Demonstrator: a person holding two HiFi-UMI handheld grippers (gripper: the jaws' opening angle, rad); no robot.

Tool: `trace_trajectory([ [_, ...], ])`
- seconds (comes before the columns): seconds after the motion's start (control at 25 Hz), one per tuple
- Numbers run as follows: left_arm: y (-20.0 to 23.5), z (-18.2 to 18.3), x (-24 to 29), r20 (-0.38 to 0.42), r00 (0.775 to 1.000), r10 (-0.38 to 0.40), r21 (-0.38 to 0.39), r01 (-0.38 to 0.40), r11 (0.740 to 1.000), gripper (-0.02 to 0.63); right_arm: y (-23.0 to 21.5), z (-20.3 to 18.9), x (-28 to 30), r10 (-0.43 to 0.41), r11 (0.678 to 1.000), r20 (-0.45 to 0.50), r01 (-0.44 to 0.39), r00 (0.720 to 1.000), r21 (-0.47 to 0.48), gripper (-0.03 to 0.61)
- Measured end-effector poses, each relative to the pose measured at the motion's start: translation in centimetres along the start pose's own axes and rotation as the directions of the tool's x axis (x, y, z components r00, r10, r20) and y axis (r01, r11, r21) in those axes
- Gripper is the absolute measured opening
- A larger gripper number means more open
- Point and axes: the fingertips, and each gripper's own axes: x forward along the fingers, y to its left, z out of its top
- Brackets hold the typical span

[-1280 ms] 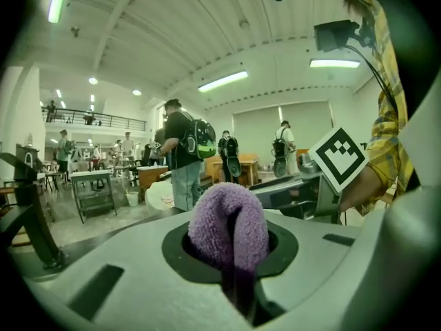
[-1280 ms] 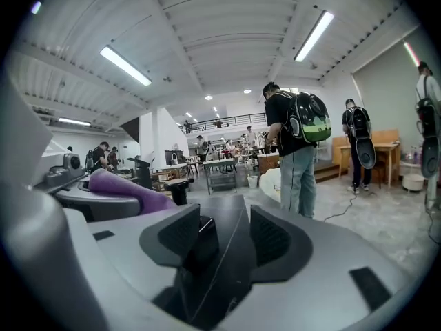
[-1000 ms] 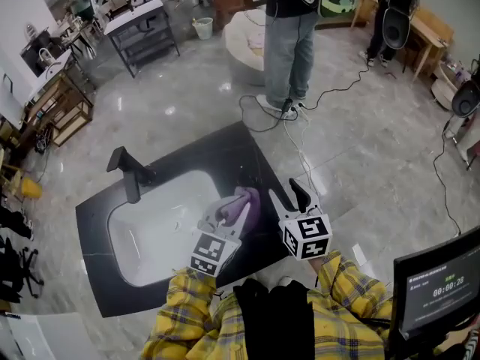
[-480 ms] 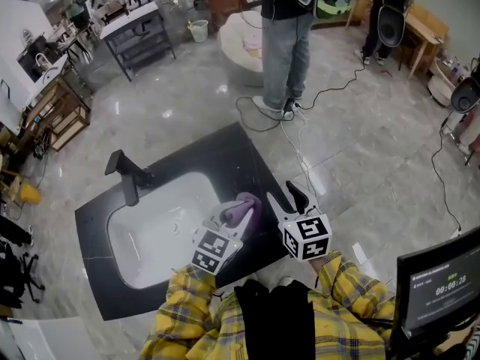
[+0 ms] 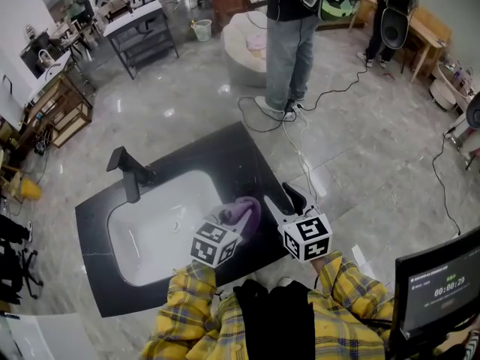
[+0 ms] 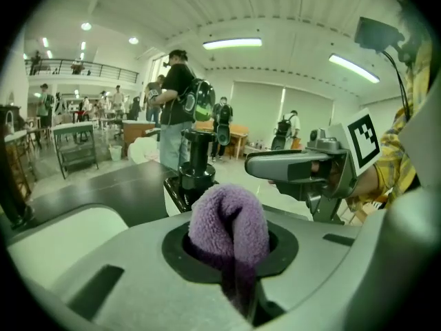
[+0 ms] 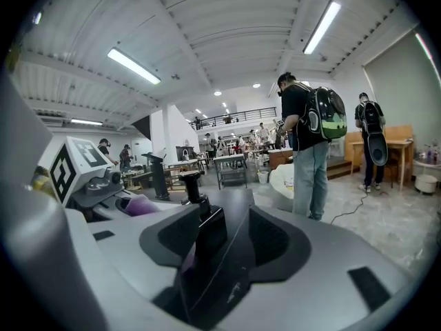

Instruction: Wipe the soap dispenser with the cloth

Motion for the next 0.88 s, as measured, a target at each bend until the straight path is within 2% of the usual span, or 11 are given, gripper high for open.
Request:
trace_trajectory([
  [0.12,0.4,-0.1,-0.4,0.003,1.000,0.007,-0.089,-0.007,0.996,0.043,0.6,-0.1,0.3,0.035,0.999,-0.007,-0.035,0.999,-0.013,0.206],
  [0.32,1.6,-0.4,-1.7,0.023,0.996,0.081,-0.133,-0.077,0.988,0.043,1.1,0.1,1.2,0.081,0.997,-0.011,-0.081,0.997,-0.010,0.206],
  [0.6,3.4,0.5,-5.4,0.147,0.964,0.220,-0.234,-0.183,0.955,0.043,2.6,0.8,2.5,0.202,0.978,-0.007,-0.202,0.979,-0.045,0.206],
  [0.72,3.3,1.2,-7.0,0.194,0.948,0.253,-0.233,-0.206,0.950,0.043,3.5,0.9,2.8,0.284,0.954,-0.027,-0.285,0.958,-0.092,0.206],
  [0.88,3.6,1.3,-9.0,0.241,0.924,0.295,-0.251,-0.234,0.939,0.043,4.4,0.8,3.8,0.399,0.896,-0.068,-0.405,0.914,-0.180,0.207],
])
